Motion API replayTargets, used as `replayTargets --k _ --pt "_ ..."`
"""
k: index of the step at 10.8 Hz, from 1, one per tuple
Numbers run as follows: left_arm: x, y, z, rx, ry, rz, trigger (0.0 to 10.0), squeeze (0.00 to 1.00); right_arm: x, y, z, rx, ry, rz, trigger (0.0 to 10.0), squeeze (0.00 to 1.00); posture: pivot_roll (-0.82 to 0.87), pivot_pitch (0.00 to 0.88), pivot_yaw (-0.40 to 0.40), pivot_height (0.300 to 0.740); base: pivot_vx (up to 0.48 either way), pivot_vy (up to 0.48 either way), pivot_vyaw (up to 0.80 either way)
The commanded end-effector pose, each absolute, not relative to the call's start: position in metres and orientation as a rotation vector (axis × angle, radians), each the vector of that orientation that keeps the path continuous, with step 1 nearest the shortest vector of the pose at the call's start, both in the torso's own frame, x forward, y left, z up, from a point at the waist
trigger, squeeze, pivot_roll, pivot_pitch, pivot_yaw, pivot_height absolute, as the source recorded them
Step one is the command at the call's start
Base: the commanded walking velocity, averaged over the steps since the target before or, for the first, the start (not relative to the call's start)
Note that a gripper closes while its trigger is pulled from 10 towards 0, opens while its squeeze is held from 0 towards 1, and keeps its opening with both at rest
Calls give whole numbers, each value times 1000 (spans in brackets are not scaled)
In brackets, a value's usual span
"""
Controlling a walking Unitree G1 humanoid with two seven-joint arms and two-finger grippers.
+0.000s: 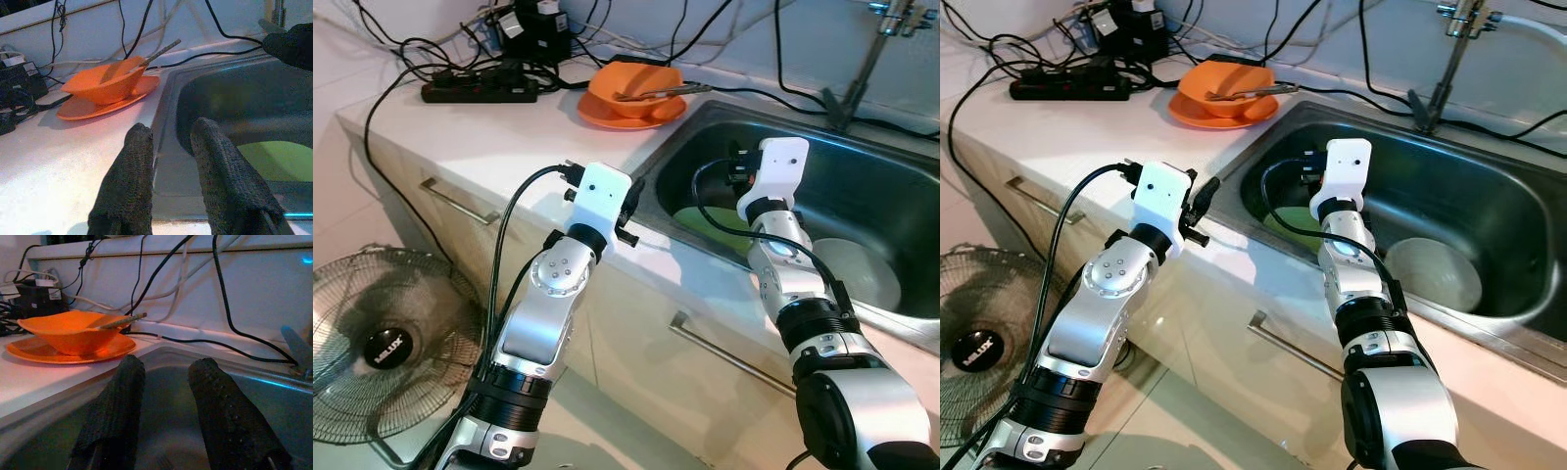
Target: Kitchen organization
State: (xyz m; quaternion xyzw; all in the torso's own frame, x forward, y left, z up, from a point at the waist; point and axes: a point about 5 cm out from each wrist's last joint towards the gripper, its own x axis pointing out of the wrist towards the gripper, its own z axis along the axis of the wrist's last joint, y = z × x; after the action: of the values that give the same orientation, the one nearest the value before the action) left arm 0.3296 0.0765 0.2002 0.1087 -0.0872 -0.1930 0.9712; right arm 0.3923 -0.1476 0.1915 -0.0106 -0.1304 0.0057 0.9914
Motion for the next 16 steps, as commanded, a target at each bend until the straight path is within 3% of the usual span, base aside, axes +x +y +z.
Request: replayTargets --k 1,6,7,16 --pt "331 76 199 227 -171 -385 10000 0 392 -148 197 -17 -293 18 10000 0 188 70 10 740 0 0 0" --pt "333 78 199 228 -204 -356 10000 0 388 -147 199 -5 -319 31 10000 0 188 70 10 740 0 0 0" --pt "331 116 195 209 -370 -49 10000 0 363 -129 188 62 -420 101 10000 0 163 49 7 740 0 0 0" --pt "334 111 183 236 -432 -55 10000 0 357 -124 186 83 -409 126 10000 0 164 25 6 740 0 0 0"
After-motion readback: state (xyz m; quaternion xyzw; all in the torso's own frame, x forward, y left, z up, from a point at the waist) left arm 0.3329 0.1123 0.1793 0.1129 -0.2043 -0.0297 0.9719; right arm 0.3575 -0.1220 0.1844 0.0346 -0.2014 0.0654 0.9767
